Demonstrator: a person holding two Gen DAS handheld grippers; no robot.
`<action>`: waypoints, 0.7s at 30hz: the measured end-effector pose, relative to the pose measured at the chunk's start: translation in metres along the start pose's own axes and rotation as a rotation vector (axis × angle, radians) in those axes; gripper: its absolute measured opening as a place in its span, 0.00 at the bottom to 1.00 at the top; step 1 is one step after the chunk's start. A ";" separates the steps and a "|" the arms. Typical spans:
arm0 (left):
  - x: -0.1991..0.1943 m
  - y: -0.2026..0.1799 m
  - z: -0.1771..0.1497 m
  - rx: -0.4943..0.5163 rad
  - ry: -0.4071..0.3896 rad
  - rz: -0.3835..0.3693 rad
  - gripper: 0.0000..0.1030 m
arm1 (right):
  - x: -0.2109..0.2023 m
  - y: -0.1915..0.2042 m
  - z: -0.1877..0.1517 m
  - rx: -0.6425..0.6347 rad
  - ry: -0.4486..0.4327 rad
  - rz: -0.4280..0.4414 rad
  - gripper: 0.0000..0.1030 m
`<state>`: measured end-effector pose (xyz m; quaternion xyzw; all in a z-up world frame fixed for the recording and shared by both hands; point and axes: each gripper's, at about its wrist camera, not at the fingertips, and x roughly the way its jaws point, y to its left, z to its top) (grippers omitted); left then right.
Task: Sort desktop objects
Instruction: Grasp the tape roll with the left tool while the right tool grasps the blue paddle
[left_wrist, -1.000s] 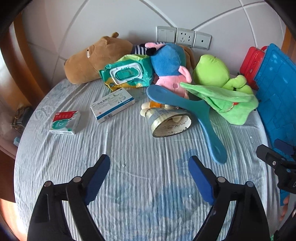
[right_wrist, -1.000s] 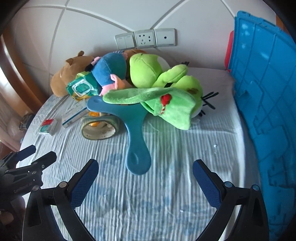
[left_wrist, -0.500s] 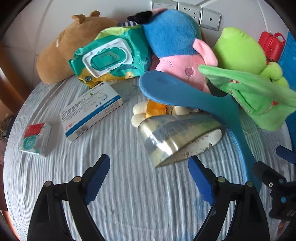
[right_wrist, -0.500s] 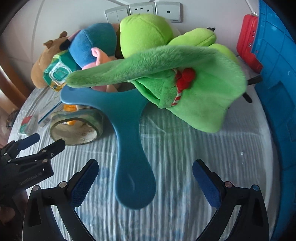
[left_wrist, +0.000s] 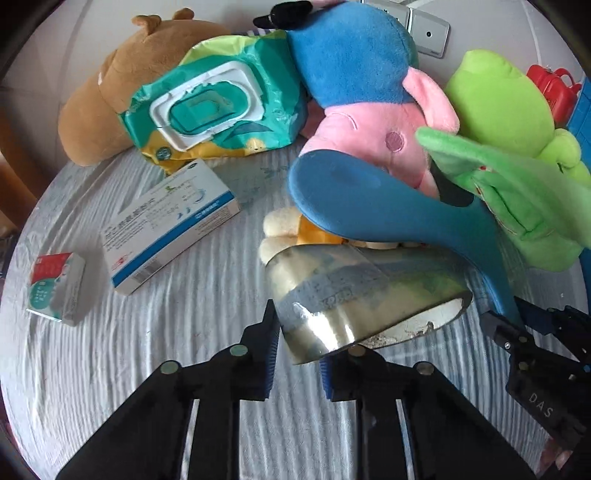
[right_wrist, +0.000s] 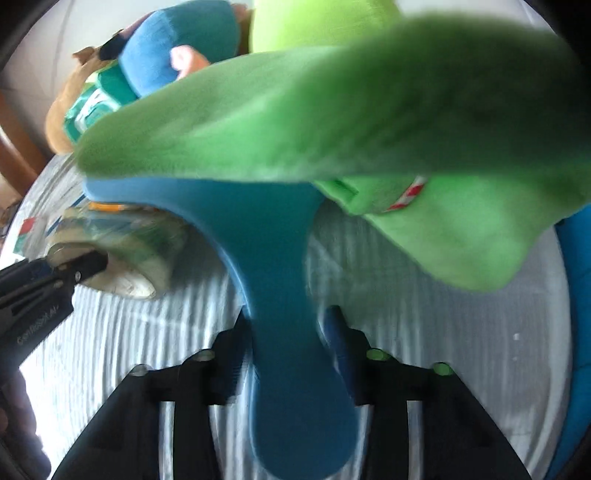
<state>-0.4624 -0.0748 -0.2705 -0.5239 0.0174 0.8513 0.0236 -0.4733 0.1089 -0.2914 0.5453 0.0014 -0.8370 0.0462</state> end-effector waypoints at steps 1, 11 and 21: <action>-0.001 0.001 -0.001 -0.001 0.001 0.000 0.18 | -0.003 -0.001 -0.002 -0.001 0.004 0.005 0.37; -0.058 0.023 -0.068 -0.073 0.019 0.021 0.17 | -0.055 -0.006 -0.057 -0.024 0.023 0.038 0.37; -0.144 0.032 -0.115 -0.093 -0.070 0.032 0.17 | -0.153 -0.002 -0.105 -0.050 -0.094 0.105 0.32</action>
